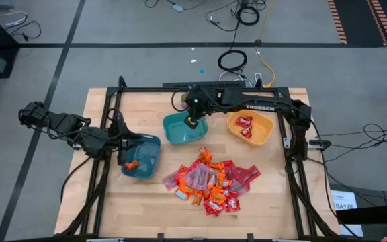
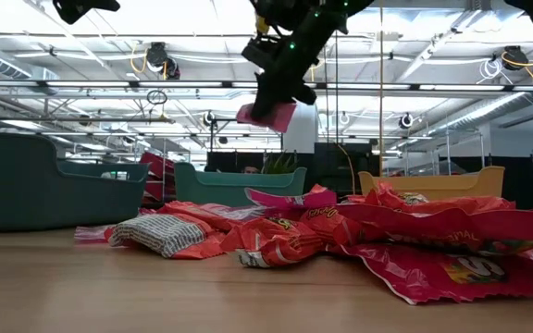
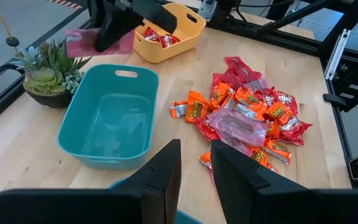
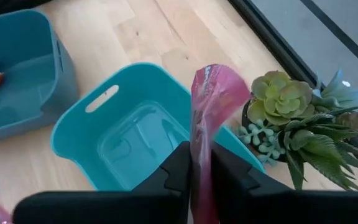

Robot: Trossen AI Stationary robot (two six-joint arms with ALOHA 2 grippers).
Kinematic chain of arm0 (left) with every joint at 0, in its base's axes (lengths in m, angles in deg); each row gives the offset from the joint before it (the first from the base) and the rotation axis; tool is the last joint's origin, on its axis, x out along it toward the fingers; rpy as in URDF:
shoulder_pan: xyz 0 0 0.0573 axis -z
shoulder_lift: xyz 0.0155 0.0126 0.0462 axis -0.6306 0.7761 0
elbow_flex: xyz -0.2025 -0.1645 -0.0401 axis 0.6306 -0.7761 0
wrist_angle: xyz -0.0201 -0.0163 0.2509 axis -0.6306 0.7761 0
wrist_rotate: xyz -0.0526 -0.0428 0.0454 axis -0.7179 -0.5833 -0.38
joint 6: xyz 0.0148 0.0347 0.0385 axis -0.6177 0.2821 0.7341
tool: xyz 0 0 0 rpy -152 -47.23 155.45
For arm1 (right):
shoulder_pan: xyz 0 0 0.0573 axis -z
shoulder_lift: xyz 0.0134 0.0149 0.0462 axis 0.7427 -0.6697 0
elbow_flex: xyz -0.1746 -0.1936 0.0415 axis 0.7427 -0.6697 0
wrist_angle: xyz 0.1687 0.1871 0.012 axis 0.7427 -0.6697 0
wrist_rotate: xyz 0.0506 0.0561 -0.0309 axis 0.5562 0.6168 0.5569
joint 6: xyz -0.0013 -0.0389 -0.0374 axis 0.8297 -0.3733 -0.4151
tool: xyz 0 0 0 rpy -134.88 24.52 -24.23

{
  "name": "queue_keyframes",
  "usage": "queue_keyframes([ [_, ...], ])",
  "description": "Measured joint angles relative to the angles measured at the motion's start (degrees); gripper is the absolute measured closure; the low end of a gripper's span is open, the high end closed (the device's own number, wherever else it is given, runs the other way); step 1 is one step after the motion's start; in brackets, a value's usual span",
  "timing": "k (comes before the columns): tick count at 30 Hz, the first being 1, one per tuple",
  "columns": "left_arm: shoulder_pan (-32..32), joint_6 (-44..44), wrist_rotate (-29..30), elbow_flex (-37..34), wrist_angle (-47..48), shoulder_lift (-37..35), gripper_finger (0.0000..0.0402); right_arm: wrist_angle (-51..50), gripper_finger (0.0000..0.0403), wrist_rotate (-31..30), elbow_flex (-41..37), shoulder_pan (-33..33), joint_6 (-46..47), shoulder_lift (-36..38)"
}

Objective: Sort candy
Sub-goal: Put the pink candy into the light blue bin, then put the orange chocolate into the blue bin

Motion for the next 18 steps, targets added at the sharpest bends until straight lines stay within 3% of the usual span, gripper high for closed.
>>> queue_keyframes([
  [10,0.01,0.04,1.49,0.0,0.03,0.0,0.0304,1.57,0.0291,-0.13,0.0,-0.12,0.41,0.13],
  [18,0.01,0.04,1.68,0.0,0.05,0.0,0.0304,1.57,0.0267,-0.15,0.0,-1.11,1.85,0.46],
])
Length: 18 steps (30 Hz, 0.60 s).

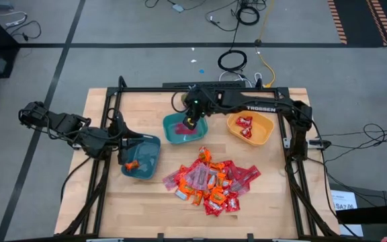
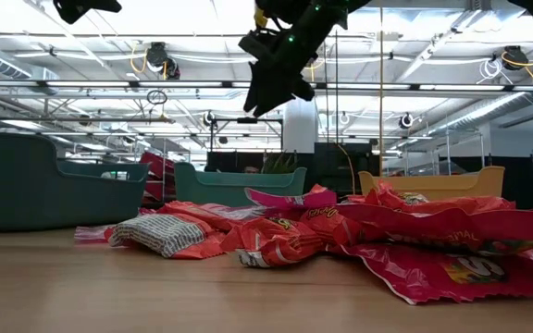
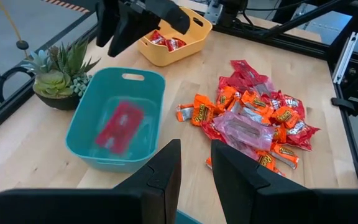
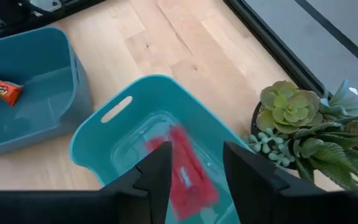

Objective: Sort candy
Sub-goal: Put the orange chocolate into the blue bin

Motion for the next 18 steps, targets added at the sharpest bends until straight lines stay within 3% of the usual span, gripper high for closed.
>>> queue_keyframes([
  [14,0.01,0.04,0.04,0.0,0.15,0.0,0.0304,-11.53,0.0261,1.55,0.0,-2.31,0.82,4.51],
  [18,0.01,0.0,0.04,0.0,0.13,0.0,0.0304,-11.63,0.0261,5.55,0.0,-5.55,-1.99,6.05],
])
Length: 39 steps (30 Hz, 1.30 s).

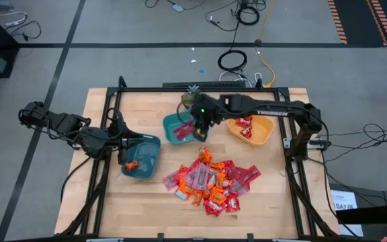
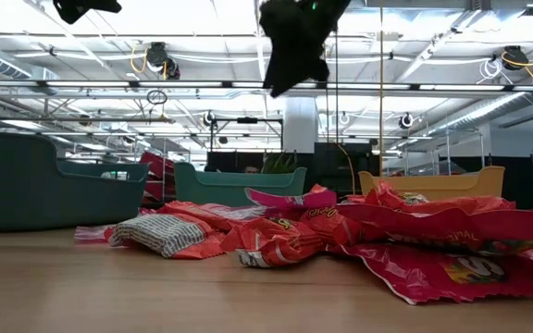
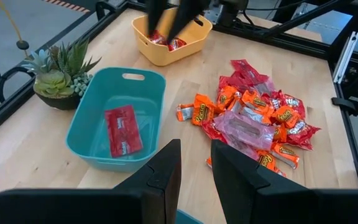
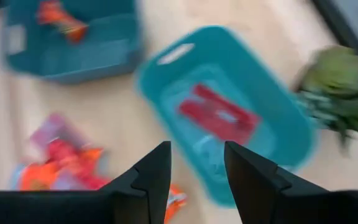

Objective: Sort candy
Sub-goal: Put the orange chocolate into the blue bin

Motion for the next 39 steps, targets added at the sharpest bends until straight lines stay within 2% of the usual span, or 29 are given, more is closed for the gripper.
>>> queue_keyframes([
  [7,-0.01,-1.74,0.02,0.0,-0.16,0.58,0.0304,-3.64,0.0261,-0.64,0.0,-5.97,-1.53,1.46],
  [13,0.0,-3.06,-0.55,0.0,-0.32,6.14,0.0304,-6.5,0.0261,-2.84,-1.06,-8.96,-1.46,1.94],
  [17,0.0,-3.08,-1.85,0.0,-3.46,10.6,0.0304,0.2,0.0261,-2.84,-11.13,-10.54,1.79,7.38],
  [23,0.0,-3.06,-2.05,1.85,-5.92,15.36,0.0304,13.94,0.0261,-3.01,-33.17,-14.06,15.01,23.24],
  [28,-0.65,-1.48,-2.05,6.82,-5.57,20.6,0.0304,16.45,0.0261,-2.92,-45.47,-18.53,26.68,34.88],
  [33,-3.07,2.46,-2.02,14.24,-5.57,28.26,0.0304,16.24,0.0261,-5.72,-51.03,-24.28,32.74,41.13],
  [39,-5.61,4.69,-2.02,21.19,-5.87,36.16,0.0304,12.81,0.0261,-10.84,-51.34,-30.74,33.47,42.76],
])
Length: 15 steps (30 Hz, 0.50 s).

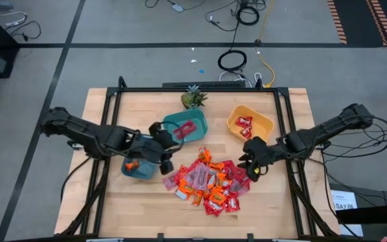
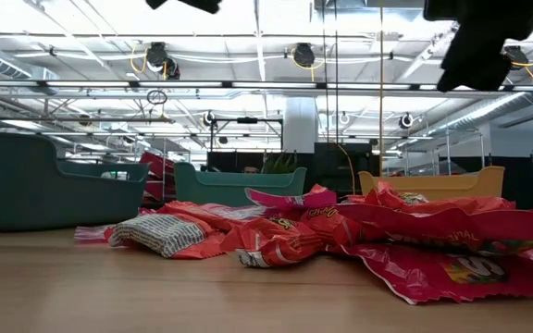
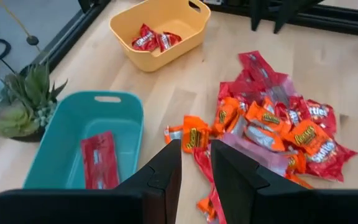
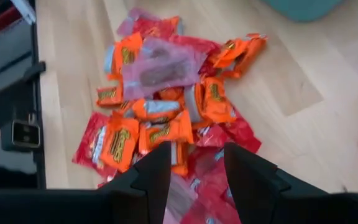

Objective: Sort candy
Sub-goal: Put the orange chocolate into the blue bin

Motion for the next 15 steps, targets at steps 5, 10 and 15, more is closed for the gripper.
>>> queue_keyframes([
  [5,-0.41,-0.18,-0.02,0.99,-1.31,3.69,0.0304,-3.84,0.0261,-1.55,0.0,-3.8,1.6,-0.04],
  [10,-0.41,-0.18,-0.06,0.99,-6.69,6.03,0.0304,-5.89,0.0261,-4.02,0.0,-7.45,4.56,-0.04],
  [15,-1.28,-1.18,0.49,0.99,-8.83,6.99,0.0304,-6.07,0.0261,-6.03,0.0,-9.87,5.56,-0.09],
])
